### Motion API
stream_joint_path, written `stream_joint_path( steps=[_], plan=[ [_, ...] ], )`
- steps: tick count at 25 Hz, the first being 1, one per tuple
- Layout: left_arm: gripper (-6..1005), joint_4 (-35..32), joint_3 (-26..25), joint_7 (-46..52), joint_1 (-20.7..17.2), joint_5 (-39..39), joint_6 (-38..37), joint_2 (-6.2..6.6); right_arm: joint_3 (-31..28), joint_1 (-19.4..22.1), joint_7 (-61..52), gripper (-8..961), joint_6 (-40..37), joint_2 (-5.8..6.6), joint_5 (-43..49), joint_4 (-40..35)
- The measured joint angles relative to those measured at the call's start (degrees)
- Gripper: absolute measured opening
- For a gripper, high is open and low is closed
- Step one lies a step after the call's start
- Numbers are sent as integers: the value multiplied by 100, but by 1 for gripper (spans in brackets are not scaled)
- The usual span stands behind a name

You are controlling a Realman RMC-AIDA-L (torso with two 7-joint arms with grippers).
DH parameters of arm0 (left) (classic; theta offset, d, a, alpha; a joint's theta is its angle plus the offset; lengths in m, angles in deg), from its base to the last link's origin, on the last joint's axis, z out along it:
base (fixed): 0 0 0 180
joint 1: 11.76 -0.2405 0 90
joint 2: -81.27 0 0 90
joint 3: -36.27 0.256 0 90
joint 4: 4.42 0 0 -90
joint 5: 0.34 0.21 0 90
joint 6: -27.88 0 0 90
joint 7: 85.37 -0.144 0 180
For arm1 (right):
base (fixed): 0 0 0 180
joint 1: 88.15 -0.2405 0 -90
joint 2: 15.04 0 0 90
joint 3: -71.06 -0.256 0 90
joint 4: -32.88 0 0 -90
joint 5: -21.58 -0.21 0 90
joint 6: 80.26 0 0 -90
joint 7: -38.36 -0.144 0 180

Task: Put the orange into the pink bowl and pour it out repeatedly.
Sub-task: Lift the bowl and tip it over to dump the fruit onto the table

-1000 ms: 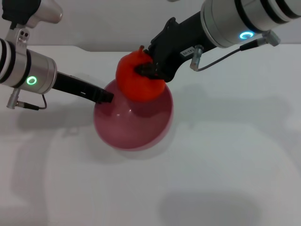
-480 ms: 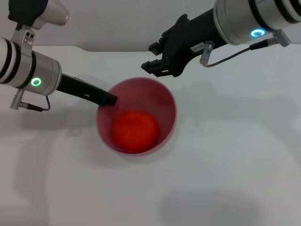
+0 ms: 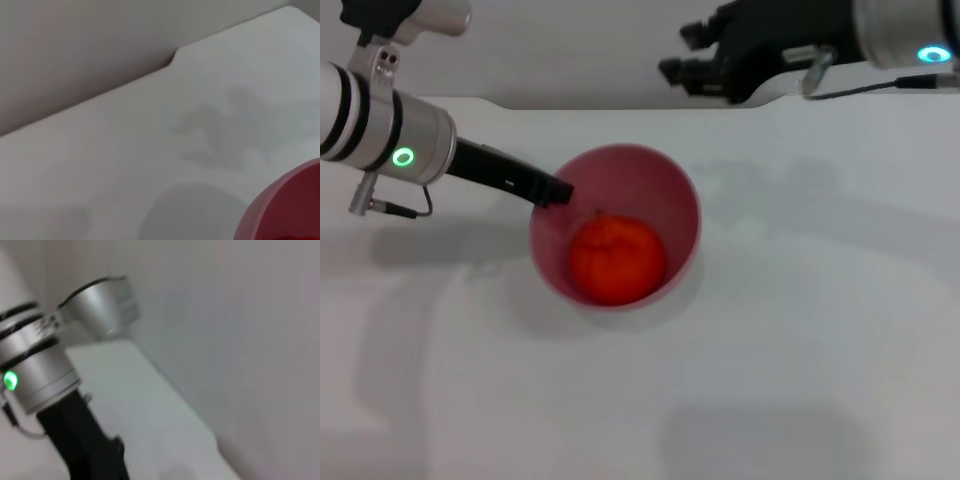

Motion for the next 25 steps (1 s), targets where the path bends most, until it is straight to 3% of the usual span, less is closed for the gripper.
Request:
stream_joint_path(
  steps=[3,7,11,16,20,25],
  plan=[
    [35,-9,137,2,53,-2,236,-14,-500,397,774,394,254,4,-1166,398],
    [35,-9,782,41,68,-26,886,-35,-1047,912,2527,394,347,60,-3434,1320],
    [35,-23,1457,142,68,0,1509,-48,-1143,1425,4433,393,316,80,-5364,2130],
    [35,-239,1962,286,19,265,2084,-60,-1216,1752,5526,393,294,82,-6223,2675],
    [35,-380,2166,434,-23,461,2346,-69,-1451,1760,6077,394,298,87,-6550,3133],
    [34,-669,2703,682,-267,655,3230,-79,-1674,1705,7036,394,260,126,-7576,3795]
  ],
)
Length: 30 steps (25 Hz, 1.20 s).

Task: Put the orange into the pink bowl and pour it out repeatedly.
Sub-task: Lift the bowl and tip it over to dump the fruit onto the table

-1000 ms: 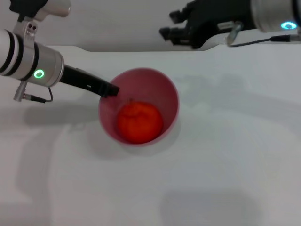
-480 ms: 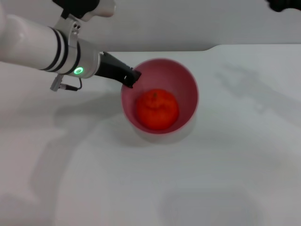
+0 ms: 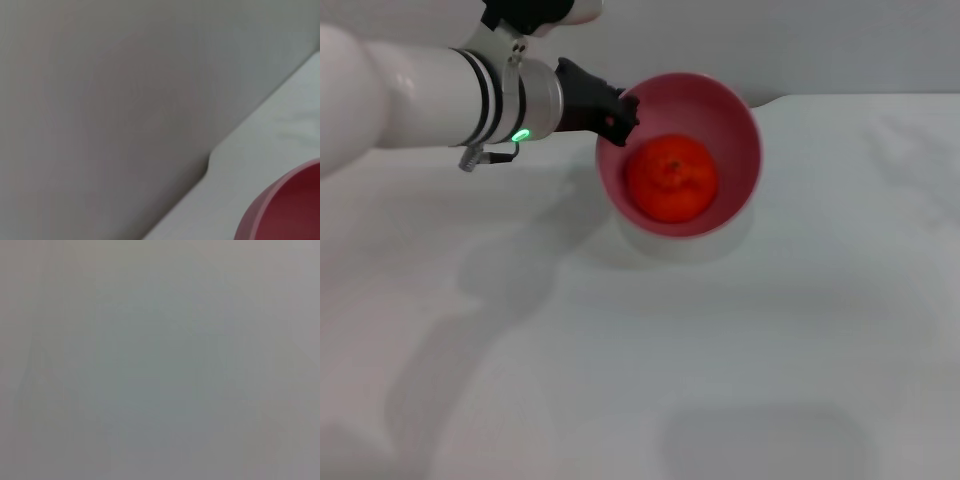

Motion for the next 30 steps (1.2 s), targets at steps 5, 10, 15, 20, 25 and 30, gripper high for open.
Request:
stream_joint_path(
  steps=[5,10,15,20,25,30],
  plan=[
    [34,-99,540,22,-377,-24,1202,-11,-308,-187,137,394,13,118,-68,286],
    [34,-100,741,23,-547,-40,1772,-10,-670,-429,181,393,4,199,-84,521],
    [34,-139,1248,-42,-852,-20,2801,-1,-645,-549,235,393,-8,228,-89,516],
    [34,-122,1358,-309,-1010,2,3256,5,-596,-564,237,394,-13,204,-104,490],
    [34,-99,1607,-713,-1126,5,3771,1,-590,-530,239,393,-17,108,-114,459],
    [34,-104,2042,-1003,-1275,8,4585,-7,-581,-486,233,393,-54,25,-117,317]
  ],
)
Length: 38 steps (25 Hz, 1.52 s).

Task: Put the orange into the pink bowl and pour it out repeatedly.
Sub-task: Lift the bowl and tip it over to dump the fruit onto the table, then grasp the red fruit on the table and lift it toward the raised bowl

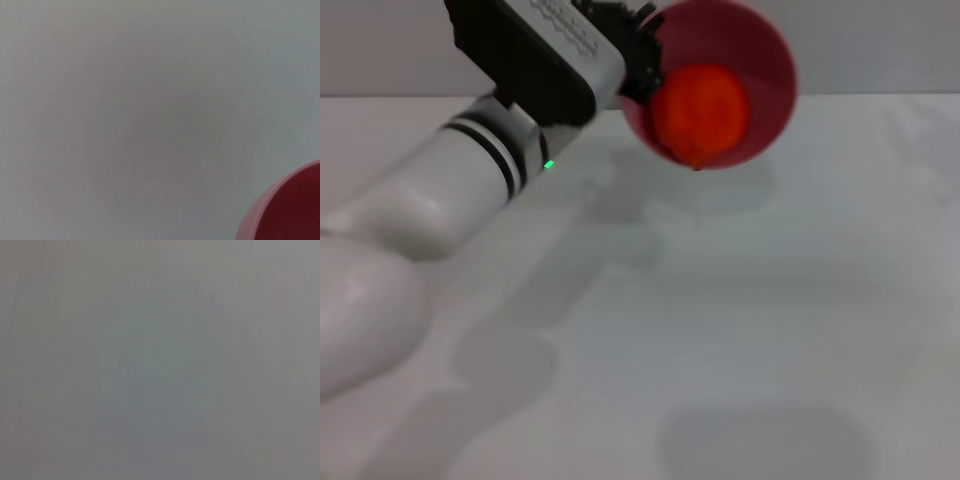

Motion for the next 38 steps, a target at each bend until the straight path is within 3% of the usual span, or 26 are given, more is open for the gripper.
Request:
stream_joint_path(
  steps=[1,3,5,8,17,22,25,28,29,30,32,35,36,38],
  plan=[
    [34,25,208,-81,-53,2,402,-1,0,3,-13,393,-30,-4,-1,-10],
    [34,25,208,-81,-53,2,402,-1,-1,4,-25,393,-104,-18,-2,-14],
    [34,201,749,-244,-155,6,1594,3,19,1,-34,393,-169,-35,-4,-15],
    [34,324,904,-262,-127,5,1932,0,97,-23,-39,393,-204,-42,-5,-19],
    [35,382,1020,-166,-74,-26,2198,-3,359,-74,-46,394,-204,-44,-10,-23],
    [35,443,824,533,93,-43,2074,28,532,-71,-49,394,-200,-44,-17,13],
    [35,428,270,1182,262,-49,1395,39,674,-36,-50,394,-196,-39,-18,18],
    [35,324,-455,1604,586,-54,23,40,817,12,-51,393,-168,-37,-24,21],
    [35,266,-1028,1686,872,-96,-1024,38,856,30,-54,393,-159,-37,-25,22],
    [35,266,-1028,1686,872,-96,-1024,38,897,51,-63,393,-151,-35,-25,25],
    [35,278,-1621,1664,1167,-240,-2047,37,950,91,-147,393,-147,-35,-25,30],
    [35,467,-2830,1546,1651,-451,-3684,56,1007,141,-350,393,-142,-18,30,35],
    [35,492,-2957,1527,1699,-457,-3839,59,1020,157,-424,393,-142,-16,85,26],
    [35,677,-3698,1342,1984,-418,-4853,77,1029,183,-655,393,-135,-8,329,-34]
  ],
)
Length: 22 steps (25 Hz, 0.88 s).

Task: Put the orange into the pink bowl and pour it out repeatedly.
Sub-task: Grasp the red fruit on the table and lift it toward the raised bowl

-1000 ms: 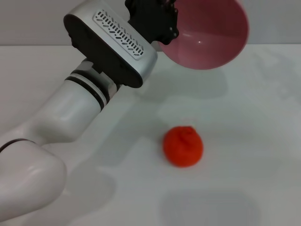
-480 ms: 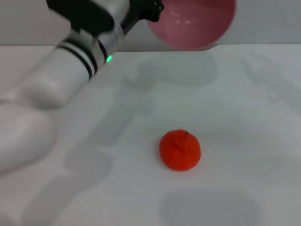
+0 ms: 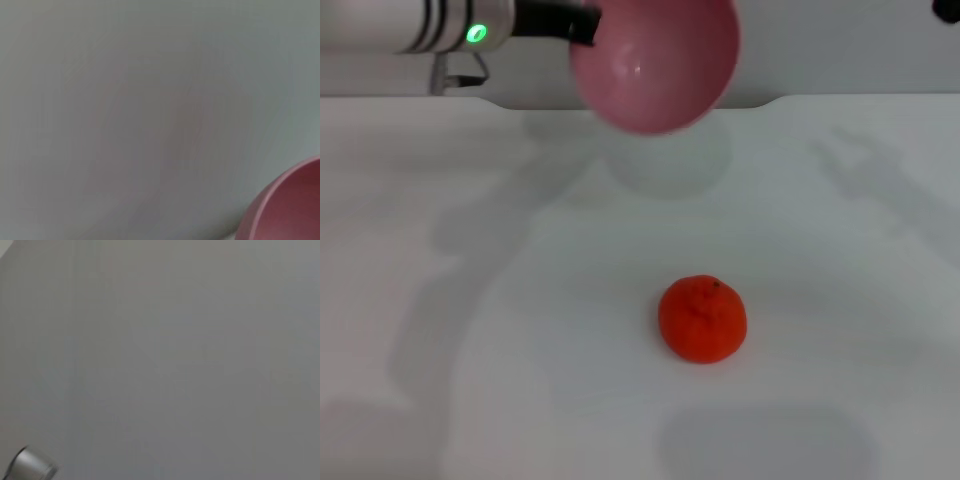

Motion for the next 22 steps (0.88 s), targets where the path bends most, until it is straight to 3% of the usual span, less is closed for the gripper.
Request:
stream_joint_path(
  steps=[3,5,9,14,22],
  plan=[
    [35,203,-1010,-263,311,187,-1119,20,-30,8,-620,394,66,33,741,-225],
    [35,228,-1350,-292,350,340,-1586,70,-56,-24,-1353,394,196,82,1473,-488],
    [34,230,-1465,-201,246,565,-2172,220,-76,-180,-3236,397,291,193,3457,-1242],
    [34,264,-1477,-39,61,860,-2210,265,-135,-593,-5306,405,-334,231,5828,-2234],
    [34,302,-1484,187,-102,1225,-2208,322,-47,-1525,-6222,418,-1591,201,7372,-2531]
  ],
)
